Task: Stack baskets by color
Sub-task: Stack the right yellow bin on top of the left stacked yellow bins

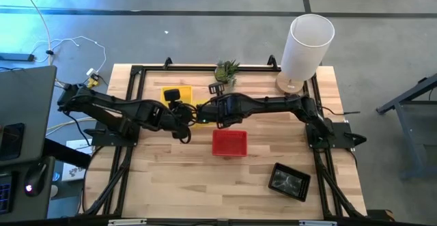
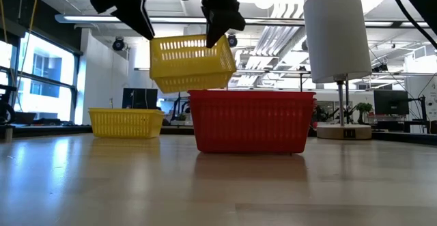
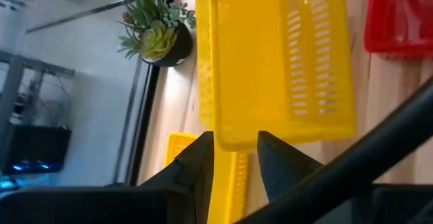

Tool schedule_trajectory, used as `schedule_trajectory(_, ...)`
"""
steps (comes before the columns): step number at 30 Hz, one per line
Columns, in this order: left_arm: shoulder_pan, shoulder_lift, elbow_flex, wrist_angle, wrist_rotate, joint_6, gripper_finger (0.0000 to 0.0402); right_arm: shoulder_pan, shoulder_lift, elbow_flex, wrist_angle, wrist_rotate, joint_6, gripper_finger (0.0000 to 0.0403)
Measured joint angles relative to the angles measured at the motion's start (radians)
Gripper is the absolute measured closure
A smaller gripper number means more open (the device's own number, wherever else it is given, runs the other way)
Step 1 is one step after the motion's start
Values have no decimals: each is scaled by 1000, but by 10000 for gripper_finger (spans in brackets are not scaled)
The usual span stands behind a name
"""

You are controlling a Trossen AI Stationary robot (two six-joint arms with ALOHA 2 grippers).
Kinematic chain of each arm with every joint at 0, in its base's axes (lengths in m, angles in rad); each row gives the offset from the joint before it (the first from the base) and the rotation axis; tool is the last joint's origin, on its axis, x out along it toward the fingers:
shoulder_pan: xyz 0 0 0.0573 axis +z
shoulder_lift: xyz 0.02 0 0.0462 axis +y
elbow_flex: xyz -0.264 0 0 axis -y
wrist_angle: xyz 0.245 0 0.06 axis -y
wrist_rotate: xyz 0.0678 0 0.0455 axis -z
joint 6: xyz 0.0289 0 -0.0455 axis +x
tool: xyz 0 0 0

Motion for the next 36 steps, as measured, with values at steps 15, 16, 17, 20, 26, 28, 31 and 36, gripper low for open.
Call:
schedule_trajectory(15,-29,-21,2,-174,-54,-428,300,30,3,0,-1,135,310,403)
schedule_trajectory(16,-27,-32,2,-175,-60,-438,300,30,3,0,0,146,336,403)
schedule_trajectory(17,-26,-40,2,-167,-66,-445,300,30,4,0,3,158,360,403)
schedule_trajectory(20,-25,-63,2,-133,-67,-459,300,29,4,0,12,168,403,403)
schedule_trajectory(26,-17,-73,2,-73,-66,-493,300,30,4,0,34,184,425,403)
schedule_trajectory(28,-4,-72,2,-69,-59,-513,300,31,4,0,48,183,425,403)
schedule_trajectory(31,18,-72,2,-67,-58,-525,300,30,4,0,48,182,444,403)
schedule_trajectory(36,53,-80,2,-68,-44,-485,300,30,4,0,44,213,457,403)
